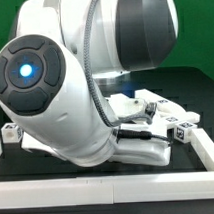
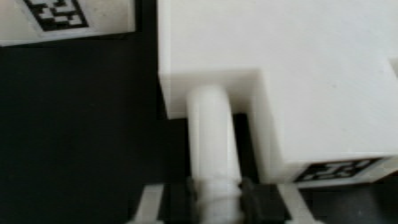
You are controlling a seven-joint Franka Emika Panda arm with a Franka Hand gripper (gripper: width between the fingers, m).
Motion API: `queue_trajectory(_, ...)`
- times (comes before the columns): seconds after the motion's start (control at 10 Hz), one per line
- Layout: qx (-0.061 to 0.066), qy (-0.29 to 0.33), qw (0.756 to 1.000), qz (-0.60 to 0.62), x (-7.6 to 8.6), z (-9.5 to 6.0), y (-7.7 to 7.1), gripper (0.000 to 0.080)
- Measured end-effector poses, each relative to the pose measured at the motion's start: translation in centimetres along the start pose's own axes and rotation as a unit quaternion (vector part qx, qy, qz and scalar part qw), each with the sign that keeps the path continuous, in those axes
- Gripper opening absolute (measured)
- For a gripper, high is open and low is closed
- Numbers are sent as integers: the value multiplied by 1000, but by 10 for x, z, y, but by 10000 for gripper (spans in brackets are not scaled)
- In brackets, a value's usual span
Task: Assemble chair
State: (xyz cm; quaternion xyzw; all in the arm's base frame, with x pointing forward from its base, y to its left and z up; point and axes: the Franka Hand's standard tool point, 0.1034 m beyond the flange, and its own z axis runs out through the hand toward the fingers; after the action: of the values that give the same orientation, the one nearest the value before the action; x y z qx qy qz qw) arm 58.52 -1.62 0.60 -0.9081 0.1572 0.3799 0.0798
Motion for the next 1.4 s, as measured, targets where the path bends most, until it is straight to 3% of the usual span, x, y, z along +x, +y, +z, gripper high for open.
queue_trajectory(0.3,-2,37,999,-22,-19,-27,-26,115)
queue_trajectory(0.4,7,93,995,-27,-21,-49,-35,115)
queue_trajectory(0.5,14,149,988,-32,-37,-63,-42,116)
queue_trajectory(0.6,17,180,983,-36,-59,-66,-41,117)
queue_trajectory(0.8,23,257,965,-50,-82,-79,-30,117)
queue_trajectory(0.9,24,282,958,-48,-84,-73,-27,117)
queue_trajectory(1.2,33,400,914,-56,-73,-83,-39,117)
queue_trajectory(1.4,31,494,863,-96,-71,-119,-53,117)
